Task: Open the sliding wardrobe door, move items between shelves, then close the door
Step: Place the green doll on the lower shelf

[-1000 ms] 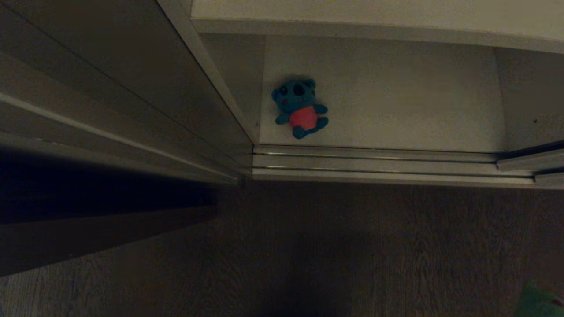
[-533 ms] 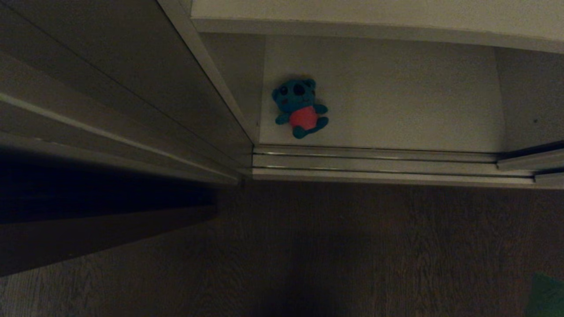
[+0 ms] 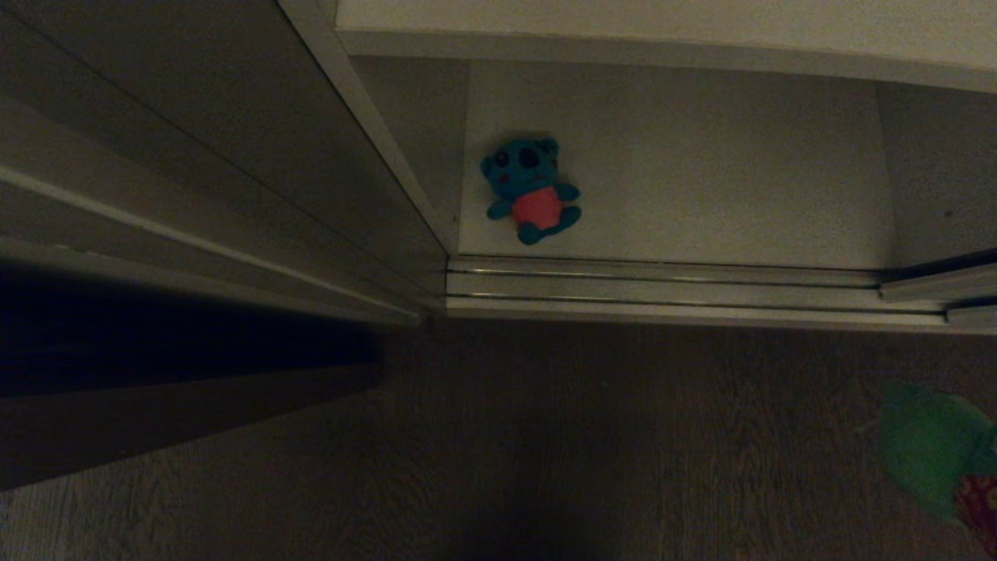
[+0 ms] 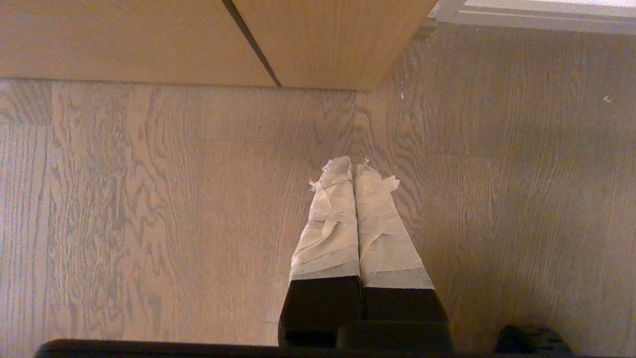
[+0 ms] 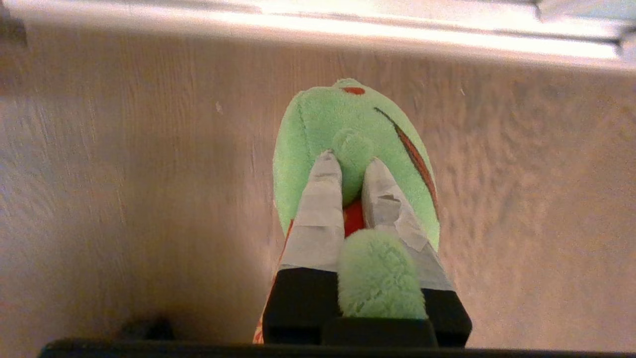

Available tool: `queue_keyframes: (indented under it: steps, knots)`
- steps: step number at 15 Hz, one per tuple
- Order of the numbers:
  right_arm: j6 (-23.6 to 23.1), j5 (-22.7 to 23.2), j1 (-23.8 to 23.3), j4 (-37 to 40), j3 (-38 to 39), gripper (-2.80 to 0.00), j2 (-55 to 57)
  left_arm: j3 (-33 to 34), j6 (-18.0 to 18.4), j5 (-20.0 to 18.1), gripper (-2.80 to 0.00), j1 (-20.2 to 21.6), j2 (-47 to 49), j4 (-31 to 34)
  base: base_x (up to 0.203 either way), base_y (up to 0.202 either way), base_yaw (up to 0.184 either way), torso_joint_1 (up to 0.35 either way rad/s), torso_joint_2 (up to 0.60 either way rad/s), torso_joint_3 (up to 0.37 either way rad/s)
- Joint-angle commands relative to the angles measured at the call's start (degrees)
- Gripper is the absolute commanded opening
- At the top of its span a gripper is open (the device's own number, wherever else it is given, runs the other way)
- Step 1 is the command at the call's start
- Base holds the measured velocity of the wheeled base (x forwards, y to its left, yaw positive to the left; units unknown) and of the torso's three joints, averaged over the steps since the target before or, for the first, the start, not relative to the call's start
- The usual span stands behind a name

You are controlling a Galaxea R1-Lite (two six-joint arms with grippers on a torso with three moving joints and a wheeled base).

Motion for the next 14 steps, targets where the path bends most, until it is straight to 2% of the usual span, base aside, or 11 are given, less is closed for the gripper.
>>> queue_keyframes:
  steps: [1, 4, 8, 10, 14]
  knots:
    - [0.65, -0.13, 0.10, -3.96, -0.16, -2.80, 8.88, 0.01, 0.00, 0.01, -2.80, 0.00, -0.03, 0.00, 0.000, 0.000, 0.000, 0.000, 0.00, 0.000]
    - [1.30, -0.13, -2.13, -9.44, -1.59, -2.80, 17.09, 0.01, 0.00, 0.01, -2.80, 0.00, -0.03, 0.00, 0.000, 0.000, 0.000, 0.000, 0.00, 0.000]
    - [1.35, -0.18, -4.91, -23.47, -1.13, -2.80, 27.77, 0.01, 0.00, 0.01, -2.80, 0.00, -0.03, 0.00, 0.000, 0.000, 0.000, 0.000, 0.00, 0.000]
    - [1.45, 0.05, -5.82, -27.16, -0.66, -2.80, 31.23, 0.01, 0.00, 0.01, -2.80, 0.00, -0.03, 0.00, 0.000, 0.000, 0.000, 0.000, 0.00, 0.000]
    - [2.82, 2.51, -6.15, -40.27, -0.67, -2.80, 40.65, 0.01, 0.00, 0.01, -2.80, 0.00, -0.03, 0.00, 0.000, 0.000, 0.000, 0.000, 0.00, 0.000]
